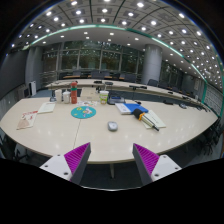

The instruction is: Arrange mouse

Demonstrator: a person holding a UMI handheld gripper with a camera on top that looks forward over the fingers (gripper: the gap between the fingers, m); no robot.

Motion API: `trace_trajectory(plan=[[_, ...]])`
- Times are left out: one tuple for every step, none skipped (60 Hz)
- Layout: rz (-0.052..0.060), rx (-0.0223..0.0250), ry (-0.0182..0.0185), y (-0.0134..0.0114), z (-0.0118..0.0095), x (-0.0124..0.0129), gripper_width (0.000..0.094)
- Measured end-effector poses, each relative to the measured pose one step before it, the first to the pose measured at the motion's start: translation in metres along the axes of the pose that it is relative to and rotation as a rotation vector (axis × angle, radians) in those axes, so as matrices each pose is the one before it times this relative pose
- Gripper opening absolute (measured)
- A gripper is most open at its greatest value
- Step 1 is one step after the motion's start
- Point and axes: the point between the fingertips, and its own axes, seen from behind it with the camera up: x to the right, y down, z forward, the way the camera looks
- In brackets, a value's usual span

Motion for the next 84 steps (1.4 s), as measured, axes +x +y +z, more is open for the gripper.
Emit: trace_trajectory(plan=[[-0.0006, -0.00299, 0.00024, 0.00087, 0.00053, 0.00045, 0.0857], [-0.0007, -0.00325, -0.00002, 0.00086, 0.00114, 0.00040, 0.0856], [-0.0006, -0.00334, -0.00030, 0.00087, 0.00186, 0.00025, 0.0857], [0.0000, -0.00321, -0.00074, 0.00085, 0.00267, 0.00024, 0.0857], [0.0003, -0.00351, -0.00041, 0.00112, 0.00347, 0.00040, 0.0858], [0.0012, -0.00331, -0.00027, 0.00088, 0.00439, 0.00074, 0.0859], [0.0010, -0.00393, -0.00103, 0.00116, -0.00081, 0.00221, 0.0856], [0.0024, -0.00132, -0.00166, 0.00348, 0.01582, 0.00027, 0.0855], [0.0020, -0.00298, -0.00185, 0.00152, 0.00600, 0.00072, 0.0857], [0.0021, -0.00209, -0.00211, 0.00100, 0.00603, 0.00080, 0.0857], [0.0020, -0.00104, -0.00141, 0.00084, 0.00661, 0.00064, 0.0858], [0.0022, 0.00031, -0.00081, 0.00045, 0.00653, 0.00082, 0.0859], [0.0019, 0.00133, -0.00053, 0.00018, 0.00716, 0.00090, 0.0858], [0.0012, 0.00187, -0.00131, 0.00012, 0.00760, 0.00088, 0.0858], [0.0007, 0.00009, -0.00298, -0.00306, 0.00087, 0.00256, 0.0858], [0.0011, 0.00445, -0.00276, 0.00170, 0.00696, -0.00007, 0.0858], [0.0016, 0.00381, -0.00407, 0.00030, 0.00787, 0.00034, 0.0859], [0.0021, 0.00338, -0.00529, 0.00004, 0.00826, 0.00040, 0.0857], [0.0029, 0.00277, -0.00608, -0.00003, 0.00911, 0.00042, 0.0854], [0.0036, 0.00179, -0.00632, -0.00003, 0.00944, 0.00039, 0.0855], [0.0042, 0.00156, -0.00560, -0.00037, 0.00948, 0.00066, 0.0856], [0.0039, 0.00095, -0.00463, -0.00031, 0.00982, 0.00089, 0.0857], [0.0025, -0.00011, -0.00417, -0.00049, 0.01007, 0.00118, 0.0856], [0.0010, -0.00311, -0.00340, -0.00214, -0.00706, 0.00063, 0.0858], [0.0008, 0.00085, -0.00463, -0.00129, 0.02402, 0.00068, 0.0856], [-0.0004, 0.00032, -0.00418, -0.00096, 0.01066, 0.00016, 0.0854], [-0.0013, -0.00040, -0.00419, -0.00055, 0.01119, 0.00055, 0.0855], [-0.0026, -0.00226, -0.00482, -0.00013, 0.01086, 0.00042, 0.0854], [-0.0031, -0.00421, -0.00490, -0.00019, 0.01053, 0.00012, 0.0853], [-0.0030, -0.00449, -0.00350, -0.00010, 0.01101, 0.00119, 0.0852], [-0.0026, -0.00369, -0.00207, -0.00082, 0.01061, 0.00099, 0.0853], [-0.0022, -0.00339, -0.00159, -0.00047, 0.01029, 0.00113, 0.0854], [-0.0016, -0.00280, -0.00393, 0.00060, 0.00014, 0.00172, 0.0852], [-0.0011, -0.00587, -0.00228, -0.00123, 0.01432, 0.00018, 0.0852], [-0.0003, -0.00680, -0.00291, -0.00005, 0.00978, 0.00044, 0.0851], [0.0001, -0.00737, -0.00329, 0.00030, 0.00986, 0.00068, 0.0852], [0.0002, -0.00812, -0.00252, 0.00042, 0.00957, 0.00074, 0.0851], [0.0005, -0.00830, -0.00261, 0.00050, 0.00941, 0.00070, 0.0853], [0.0004, -0.00804, -0.00298, 0.00027, 0.00893, 0.00040, 0.0851], [0.0005, -0.00477, -0.00427, 0.00158, 0.00621, 0.00133, 0.0851], [-0.0012, -0.00696, -0.00155, -0.00130, 0.00846, -0.00080, 0.0847], [-0.0010, -0.00566, -0.00387, -0.00062, 0.00802, -0.00008, 0.0846], [-0.0009, -0.00466, -0.00351, -0.00063, 0.00771, 0.00021, 0.0842], [-0.0012, -0.00438, -0.00246, -0.00103, 0.00761, 0.00041, 0.0840], [-0.0008, -0.00416, -0.00190, -0.00106, 0.00727, 0.00022, 0.0838], [-0.0008, -0.00379, -0.00148, -0.00093, 0.00695, 0.00032, 0.0834], [-0.0009, -0.00383, -0.00139, -0.00110, 0.00664, 0.00044, 0.0831], [-0.0011, -0.00452, -0.00265, -0.00041, 0.00672, 0.00130, 0.0825], [-0.0007, -0.00415, -0.00303, -0.00056, 0.00549, 0.00020, 0.0815], [0.0001, -0.00501, -0.00320, -0.00078, 0.00575, -0.00014, 0.0801], [0.0012, -0.00506, -0.00372, -0.00067, 0.00519, -0.00022, 0.0789], [0.0014, -0.00397, -0.00391, -0.00123, 0.00499, 0.00000, 0.0777], [0.0011, -0.00333, -0.00378, -0.00130, 0.00452, -0.00021, 0.0762], [0.0001, -0.00373, -0.00299, -0.00163, 0.00430, -0.00042, 0.0746], [0.0000, -0.00303, -0.00180, -0.00036, 0.00335, -0.00127, 0.0728], [-0.0008, -0.00416, -0.00326, -0.00043, 0.00323, -0.00077, 0.0700], [0.0000, -0.00405, -0.00343, -0.00066, 0.00331, -0.00051, 0.0668], [-0.0002, -0.00350, -0.00167, -0.00056, 0.00281, -0.00022, 0.0631], [-0.0006, -0.00283, 0.00075, -0.00059, 0.00265, 0.00024, 0.0584], [-0.0030, -0.00358, 0.00027, -0.00027, 0.00222, -0.00002, 0.0540], [-0.0021, 0.00045, -0.00381, -0.00130, 0.00170, -0.00119, 0.0504], [-0.0074, 0.00508, 0.00676, -0.00222, 0.00179, 0.00154, 0.0500], [-0.0054, -0.00275, 0.00170, -0.00086, 0.00129, 0.00084, 0.0497], [-0.0044, -0.00227, 0.00007, -0.00043, 0.00059, -0.00080, 0.0491], [-0.0016, -0.00031, -0.00125, -0.00090, 0.00074, -0.00048, 0.0481], [-0.0005, -0.00298, -0.00143, -0.00036, 0.00081, -0.00042, 0.0477], [0.0004, -0.00349, -0.00152, -0.00021, 0.00033, -0.00073, 0.0469], [0.0014, -0.00343, -0.00122, -0.00004, 0.00039, -0.00009, 0.0460], [0.0013, -0.00339, 0.00021, -0.00021, 0.00036, 0.00004, 0.0451], [0.0015, -0.00180, -0.00031, -0.00016, 0.00066, 0.00057, 0.0442], [0.0011, -0.00280, 0.00177, -0.00060, 0.00044, -0.00004, 0.0430], [0.0000, -0.00332, 0.00210, 0.00014, 0.00019, -0.00011, 0.0427], [-0.0010, -0.00250, 0.00257, -0.00015, 0.00001, 0.00003, 0.0417], [-0.0025, -0.00184, 0.00393, -0.00056, 0.00001, 0.00035, 0.0409], [-0.0040, -0.00223, 0.00481, -0.00062, 0.00003, 0.00037, 0.0405], [-0.0033, -0.00183, 0.00354, -0.00076, -0.00036, 0.00070, 0.0396], [-0.0027, -0.00219, 0.00135, -0.00111, -0.00013, -0.00032, 0.0391], [0.0010, -0.00092, -0.00077, -0.00180, -0.00094, -0.00125, 0.0390], [0.0038, 0.00047, -0.00117, -0.00261, -0.00121, -0.00115, 0.0386], [0.0055, 0.00215, 0.00037, -0.00376, -0.00147, -0.00095, 0.0385], [0.0046, 0.00324, -0.00017, -0.00444, -0.00169, -0.00111, 0.0386], [0.0045, 0.00548, -0.00127, -0.00547, -0.00210, -0.00140, 0.0385], [0.0054, 0.00814, -0.00190, -0.00736, -0.00190, -0.00166, 0.0386], [0.0058, 0.01203, -0.00264, -0.00859, -0.00273, -0.00204, 0.0385]])
